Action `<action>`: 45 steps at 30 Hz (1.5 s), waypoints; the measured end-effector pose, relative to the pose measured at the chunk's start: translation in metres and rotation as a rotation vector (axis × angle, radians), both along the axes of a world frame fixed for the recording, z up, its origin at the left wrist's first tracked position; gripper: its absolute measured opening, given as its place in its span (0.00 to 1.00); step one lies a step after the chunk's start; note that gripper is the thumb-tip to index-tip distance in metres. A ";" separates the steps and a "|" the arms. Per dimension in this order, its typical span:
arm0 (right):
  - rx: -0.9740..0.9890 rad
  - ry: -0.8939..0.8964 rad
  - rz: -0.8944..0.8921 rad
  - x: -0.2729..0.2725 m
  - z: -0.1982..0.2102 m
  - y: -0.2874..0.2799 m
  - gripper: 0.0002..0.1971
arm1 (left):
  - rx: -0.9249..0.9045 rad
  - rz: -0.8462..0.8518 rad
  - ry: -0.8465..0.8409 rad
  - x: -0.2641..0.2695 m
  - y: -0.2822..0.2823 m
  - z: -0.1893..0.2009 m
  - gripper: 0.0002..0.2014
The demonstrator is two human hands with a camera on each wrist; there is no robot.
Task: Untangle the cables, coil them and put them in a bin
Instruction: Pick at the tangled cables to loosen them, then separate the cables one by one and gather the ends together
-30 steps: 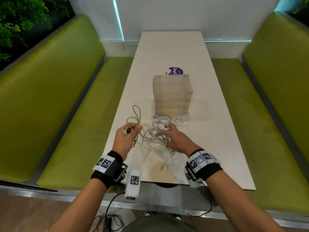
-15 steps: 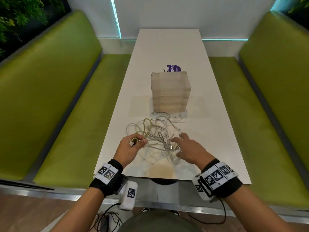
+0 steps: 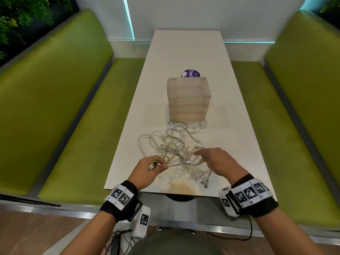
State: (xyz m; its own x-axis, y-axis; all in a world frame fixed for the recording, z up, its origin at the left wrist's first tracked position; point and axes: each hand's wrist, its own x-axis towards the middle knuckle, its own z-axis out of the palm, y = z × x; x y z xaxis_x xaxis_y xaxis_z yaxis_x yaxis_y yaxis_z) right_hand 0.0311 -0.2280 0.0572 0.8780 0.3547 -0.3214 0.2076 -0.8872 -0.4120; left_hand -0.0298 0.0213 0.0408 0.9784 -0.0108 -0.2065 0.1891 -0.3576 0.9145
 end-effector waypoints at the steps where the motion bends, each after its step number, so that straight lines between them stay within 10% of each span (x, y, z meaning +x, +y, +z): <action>1: -0.014 -0.004 0.009 0.001 0.005 -0.003 0.25 | 0.009 -0.022 0.010 -0.002 -0.001 0.000 0.05; 9: 0.260 -0.134 -0.062 -0.013 0.019 -0.012 0.18 | 0.055 -0.122 0.049 -0.014 -0.011 -0.004 0.05; 13: 0.442 0.119 0.172 -0.040 0.021 0.008 0.37 | 0.190 -0.391 0.069 -0.018 -0.021 0.004 0.08; 17: 0.409 0.320 0.294 -0.052 0.010 0.019 0.32 | 0.198 -0.588 0.105 -0.023 -0.026 0.010 0.06; 24: 0.503 0.339 0.149 -0.051 0.004 0.014 0.24 | -0.062 -0.400 0.231 -0.032 -0.014 0.007 0.36; 29: 0.331 0.409 0.265 -0.054 -0.008 0.006 0.23 | -0.204 -0.007 0.159 -0.029 -0.012 0.010 0.11; 32: 0.219 0.496 0.351 -0.062 -0.025 0.005 0.23 | -0.266 0.157 0.152 -0.025 -0.008 0.015 0.19; 41: 0.319 0.502 0.066 -0.076 -0.059 0.019 0.33 | -0.290 -0.010 0.052 -0.018 -0.008 0.014 0.09; 45: 0.228 0.470 0.113 -0.074 -0.062 0.024 0.22 | -0.283 -0.025 0.036 -0.018 -0.011 0.014 0.08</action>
State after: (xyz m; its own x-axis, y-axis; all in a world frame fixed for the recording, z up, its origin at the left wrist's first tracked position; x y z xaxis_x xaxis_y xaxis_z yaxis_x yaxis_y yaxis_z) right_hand -0.0427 -0.2044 -0.0045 0.6102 0.5457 -0.5744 0.0438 -0.7471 -0.6633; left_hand -0.0477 0.0103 0.0549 0.9692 -0.0969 -0.2264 0.2176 -0.0941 0.9715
